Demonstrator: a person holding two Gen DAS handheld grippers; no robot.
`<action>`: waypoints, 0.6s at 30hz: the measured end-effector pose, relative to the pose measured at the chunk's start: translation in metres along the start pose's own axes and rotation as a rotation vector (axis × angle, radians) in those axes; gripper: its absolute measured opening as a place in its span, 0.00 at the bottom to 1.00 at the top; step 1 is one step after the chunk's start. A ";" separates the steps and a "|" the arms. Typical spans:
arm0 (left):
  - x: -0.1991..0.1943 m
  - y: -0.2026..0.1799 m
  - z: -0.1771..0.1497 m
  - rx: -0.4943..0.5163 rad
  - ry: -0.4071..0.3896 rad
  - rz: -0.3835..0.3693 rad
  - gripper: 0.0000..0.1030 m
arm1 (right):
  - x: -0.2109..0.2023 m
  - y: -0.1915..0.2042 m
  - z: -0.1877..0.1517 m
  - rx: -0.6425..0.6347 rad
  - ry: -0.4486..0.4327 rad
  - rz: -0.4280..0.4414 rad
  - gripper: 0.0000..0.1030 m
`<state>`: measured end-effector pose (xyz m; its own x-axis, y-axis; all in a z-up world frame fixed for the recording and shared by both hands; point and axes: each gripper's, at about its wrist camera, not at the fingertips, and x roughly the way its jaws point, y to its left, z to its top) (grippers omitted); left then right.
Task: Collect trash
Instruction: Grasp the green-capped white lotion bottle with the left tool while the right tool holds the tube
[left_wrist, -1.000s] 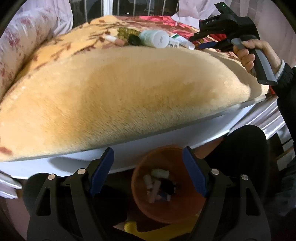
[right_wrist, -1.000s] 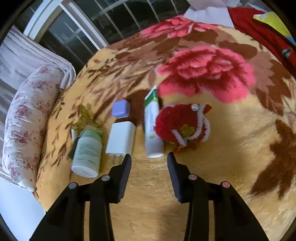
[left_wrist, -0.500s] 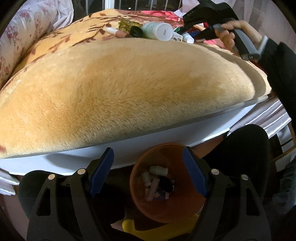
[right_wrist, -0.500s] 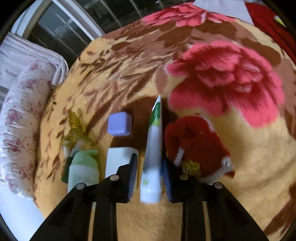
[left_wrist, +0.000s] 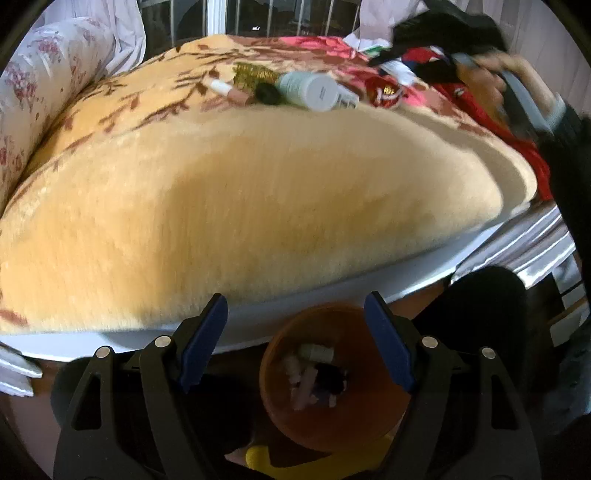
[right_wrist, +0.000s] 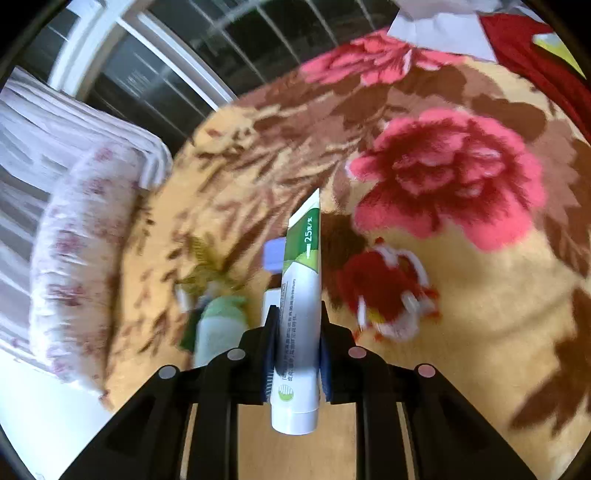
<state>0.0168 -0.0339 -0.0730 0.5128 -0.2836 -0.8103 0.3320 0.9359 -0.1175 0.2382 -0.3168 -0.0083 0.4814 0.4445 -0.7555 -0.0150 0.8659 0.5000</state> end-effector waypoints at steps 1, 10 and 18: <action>-0.001 -0.001 0.004 -0.003 -0.006 -0.004 0.73 | -0.011 -0.005 -0.008 0.001 -0.014 0.013 0.19; 0.011 -0.019 0.099 -0.074 -0.078 -0.004 0.73 | -0.053 -0.041 -0.088 0.054 -0.141 0.037 0.19; 0.092 -0.024 0.187 -0.318 0.078 0.048 0.73 | -0.067 -0.048 -0.138 0.028 -0.201 0.055 0.19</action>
<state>0.2036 -0.1209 -0.0374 0.4556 -0.2320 -0.8594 0.0383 0.9697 -0.2414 0.0855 -0.3570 -0.0400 0.6456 0.4340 -0.6284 -0.0229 0.8335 0.5521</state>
